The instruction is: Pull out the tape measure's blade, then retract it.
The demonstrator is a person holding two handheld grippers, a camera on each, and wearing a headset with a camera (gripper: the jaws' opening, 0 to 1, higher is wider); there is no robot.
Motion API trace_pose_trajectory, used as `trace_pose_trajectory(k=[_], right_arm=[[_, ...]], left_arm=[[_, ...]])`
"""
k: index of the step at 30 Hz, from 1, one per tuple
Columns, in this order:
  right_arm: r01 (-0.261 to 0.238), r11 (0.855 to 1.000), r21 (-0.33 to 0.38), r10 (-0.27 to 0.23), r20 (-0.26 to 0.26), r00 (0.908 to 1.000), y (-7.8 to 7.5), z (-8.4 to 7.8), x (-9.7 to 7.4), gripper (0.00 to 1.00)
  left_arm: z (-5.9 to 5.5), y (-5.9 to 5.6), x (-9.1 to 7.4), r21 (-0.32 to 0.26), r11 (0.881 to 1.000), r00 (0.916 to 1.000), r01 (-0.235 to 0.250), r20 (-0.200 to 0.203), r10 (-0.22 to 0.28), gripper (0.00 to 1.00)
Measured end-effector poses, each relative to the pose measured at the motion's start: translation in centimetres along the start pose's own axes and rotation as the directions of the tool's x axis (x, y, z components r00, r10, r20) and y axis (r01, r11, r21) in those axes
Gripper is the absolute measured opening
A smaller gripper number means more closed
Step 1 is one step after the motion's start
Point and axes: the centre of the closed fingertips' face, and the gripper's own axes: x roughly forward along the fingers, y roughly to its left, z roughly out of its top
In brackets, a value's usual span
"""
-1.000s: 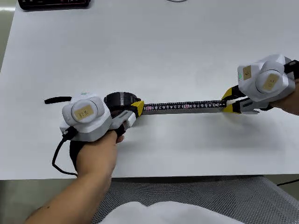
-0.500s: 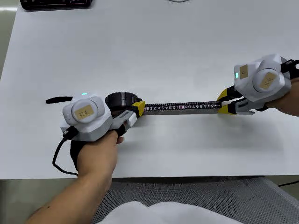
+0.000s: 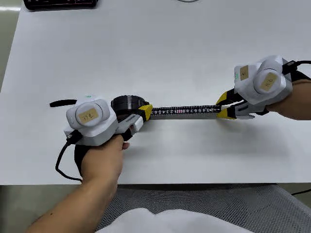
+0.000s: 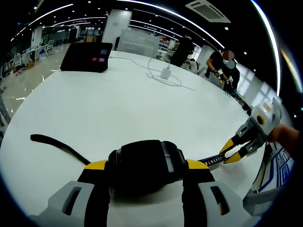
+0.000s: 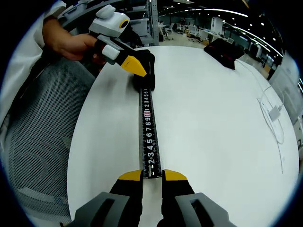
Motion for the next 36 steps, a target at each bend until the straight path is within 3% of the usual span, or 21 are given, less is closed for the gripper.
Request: trace_pose_trajectory(k=[36], right_arm=[[-0.029,0.999,-0.017,0.029,0.027,0.9992,0.0,3.1,1.4,0.11]], left_arm=[[0.1,0.2,0.0,-0.029,0.999,0.9999,0.014,0.005,-0.014,0.58]])
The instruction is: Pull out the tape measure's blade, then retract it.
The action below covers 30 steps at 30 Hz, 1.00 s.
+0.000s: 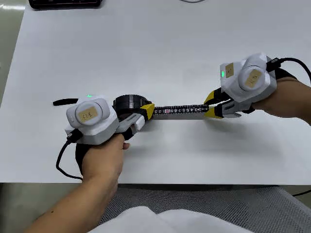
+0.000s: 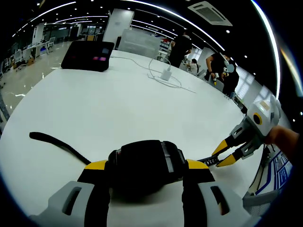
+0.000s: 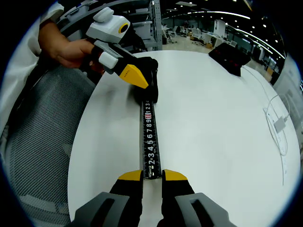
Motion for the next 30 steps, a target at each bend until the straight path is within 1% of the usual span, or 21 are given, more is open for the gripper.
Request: trace_pose_trajectory(k=[4,18,20,30], right_arm=[[-0.007,1.000,0.003,0.007,0.002,1.0000,0.1,0.0,0.0,0.11],[-0.008,1.000,0.006,0.008,0.003,1.0000,0.1,0.0,0.0,0.11],[-0.012,1.000,0.015,0.011,0.019,0.9997,0.1,0.3,-0.1,0.11],[-0.016,1.000,0.010,0.016,0.034,0.9993,0.2,1.4,0.7,0.11]], left_arm=[[0.0,0.0,0.0,0.000,1.000,1.0000,0.001,0.000,-0.001,0.57],[0.0,0.0,0.0,0.007,1.000,1.0000,-0.002,0.001,0.002,0.57],[0.0,0.0,0.0,0.005,1.000,1.0000,-0.004,-0.001,0.004,0.57],[0.1,0.0,0.0,-0.001,1.000,1.0000,-0.001,0.000,0.001,0.58]])
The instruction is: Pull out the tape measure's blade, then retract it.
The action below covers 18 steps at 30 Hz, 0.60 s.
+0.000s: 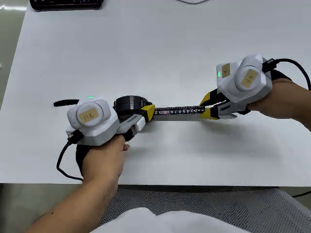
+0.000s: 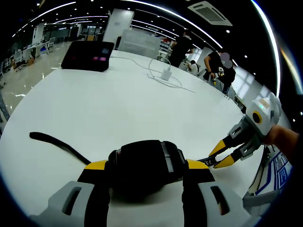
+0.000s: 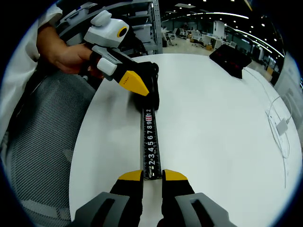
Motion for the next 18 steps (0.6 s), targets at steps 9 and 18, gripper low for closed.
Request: trace_pose_trajectory(k=[9,18], right_arm=[[-0.008,1.000,-0.004,0.008,0.006,1.0000,-0.08,0.54,0.59,0.11],[-0.011,1.000,0.005,0.011,0.018,0.9998,-0.24,0.90,0.96,0.11]], left_arm=[[0.00,0.04,0.00,-0.005,1.000,1.0000,0.003,-0.001,-0.003,0.58],[-0.02,0.02,-0.02,-0.009,1.000,1.0000,0.005,0.000,-0.005,0.58]])
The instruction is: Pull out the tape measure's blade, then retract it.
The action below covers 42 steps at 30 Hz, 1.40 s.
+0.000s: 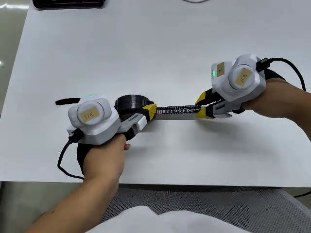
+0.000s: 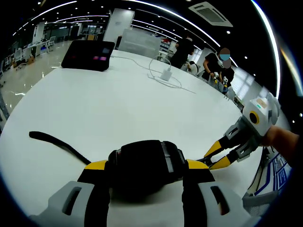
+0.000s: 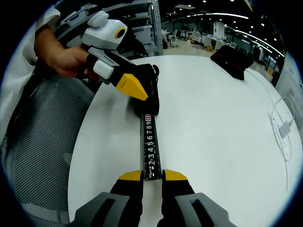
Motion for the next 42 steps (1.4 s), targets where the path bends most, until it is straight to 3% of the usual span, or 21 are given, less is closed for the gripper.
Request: trace_pose_trajectory(k=[19,32,35,38,42], right_arm=[[-0.008,1.000,0.020,0.007,0.041,0.9991,-0.3,1.0,0.5,0.11],[-0.002,1.000,0.014,0.001,0.039,0.9992,-0.3,1.1,0.4,0.11],[-0.011,1.000,0.027,0.010,0.063,0.9979,-0.2,1.7,0.5,0.11],[-0.005,1.000,0.010,0.004,0.040,0.9992,-0.2,1.6,0.9,0.11],[-0.012,0.999,0.034,0.009,0.063,0.9979,-0.3,1.8,0.7,0.11]], left_arm=[[0.0,0.1,0.0,-0.015,1.000,0.9999,0.010,0.004,-0.010,0.57],[0.0,0.2,0.1,-0.020,1.000,1.0000,0.008,0.003,-0.008,0.58],[0.0,0.2,0.1,-0.022,1.000,1.0000,0.007,0.004,-0.007,0.58],[0.0,0.2,0.1,-0.021,1.000,1.0000,0.007,0.002,-0.007,0.58],[0.0,0.2,0.1,-0.022,1.000,1.0000,0.009,0.003,-0.009,0.58]])
